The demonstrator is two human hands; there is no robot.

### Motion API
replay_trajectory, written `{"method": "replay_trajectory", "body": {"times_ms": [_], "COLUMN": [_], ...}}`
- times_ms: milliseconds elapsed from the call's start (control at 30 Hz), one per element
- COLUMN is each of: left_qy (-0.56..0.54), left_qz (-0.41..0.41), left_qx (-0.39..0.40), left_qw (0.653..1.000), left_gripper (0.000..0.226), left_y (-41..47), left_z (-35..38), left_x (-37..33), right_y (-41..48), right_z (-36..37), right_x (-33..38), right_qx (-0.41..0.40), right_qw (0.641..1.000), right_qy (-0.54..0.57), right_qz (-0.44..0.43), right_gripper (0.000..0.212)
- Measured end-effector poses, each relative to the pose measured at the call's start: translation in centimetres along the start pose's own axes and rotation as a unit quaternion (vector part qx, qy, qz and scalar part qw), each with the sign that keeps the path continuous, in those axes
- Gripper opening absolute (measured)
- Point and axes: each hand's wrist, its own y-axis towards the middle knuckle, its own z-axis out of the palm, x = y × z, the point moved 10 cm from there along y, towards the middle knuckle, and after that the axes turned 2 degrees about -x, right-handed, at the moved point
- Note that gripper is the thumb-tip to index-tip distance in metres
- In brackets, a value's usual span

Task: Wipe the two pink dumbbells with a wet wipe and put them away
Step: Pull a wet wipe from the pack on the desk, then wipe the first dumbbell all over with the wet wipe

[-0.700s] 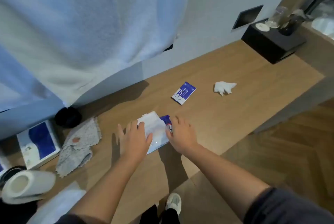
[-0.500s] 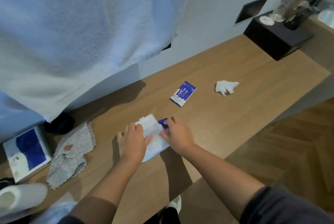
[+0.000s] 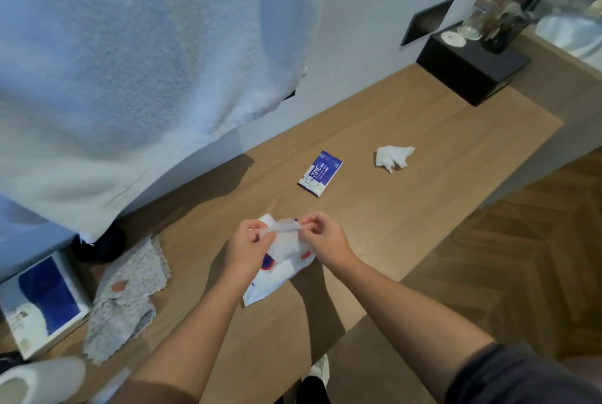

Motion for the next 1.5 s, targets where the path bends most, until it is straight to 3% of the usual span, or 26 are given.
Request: {"method": "replay_trajectory", "body": {"times_ms": [133, 233, 300, 433, 600, 700, 767, 867, 967, 1133, 1367, 1500], "left_qy": [-0.178, -0.191, -0.187, -0.155, -0.165, 0.005, 0.098, 0.165, 0.198, 0.210, 0.229, 0.241], "left_qz": [-0.088, -0.091, -0.085, -0.072, -0.123, -0.015, 0.107, 0.266, 0.348, 0.399, 0.392, 0.425], "left_qx": [0.100, 0.147, 0.186, 0.276, 0.301, 0.254, 0.215, 0.213, 0.255, 0.306, 0.379, 0.433], "left_qw": [0.975, 0.966, 0.961, 0.946, 0.931, 0.967, 0.966, 0.926, 0.880, 0.839, 0.806, 0.758], "left_gripper": [0.009, 0.008, 0.008, 0.011, 0.015, 0.021, 0.026, 0.031, 0.029, 0.029, 0.027, 0.031], "left_y": [-0.5, -2.1, -3.8, -8.3, -14.1, -16.5, -19.5, -26.1, -33.0, -45.4, -61.5, -68.6], "left_z": [2.6, 4.6, 6.6, 11.5, 17.2, 20.1, 21.8, 24.7, 28.3, 35.0, 41.0, 44.7], "left_x": [0.8, -0.1, -1.0, -2.6, -2.9, -3.5, -5.4, -6.8, -5.4, -0.3, 5.0, 7.2], "right_y": [-2.1, -4.5, -5.8, -10.2, -17.7, -22.1, -25.6, -31.3, -37.7, -50.6, -66.7, -73.6], "right_z": [0.7, 0.1, -1.8, -8.5, -14.8, -17.4, -19.3, -22.9, -26.5, -31.0, -35.4, -36.6], "right_x": [-1.5, -2.9, -4.1, -5.2, -5.7, -6.8, -7.4, -10.2, -15.3, -24.0, -31.1, -34.3], "right_qx": [0.057, 0.060, 0.000, -0.211, -0.340, -0.376, -0.407, -0.470, -0.519, -0.564, -0.611, -0.650], "right_qw": [0.984, 0.967, 0.974, 0.973, 0.940, 0.926, 0.913, 0.882, 0.853, 0.819, 0.773, 0.731], "right_qy": [0.130, 0.191, 0.177, 0.062, -0.019, -0.025, -0.028, -0.014, 0.007, 0.023, 0.047, 0.092], "right_qz": [0.106, 0.154, 0.142, 0.072, 0.005, -0.001, -0.006, 0.014, 0.062, 0.107, 0.165, 0.185], "right_gripper": [0.030, 0.015, 0.017, 0.034, 0.042, 0.038, 0.039, 0.043, 0.044, 0.044, 0.040, 0.041]}}
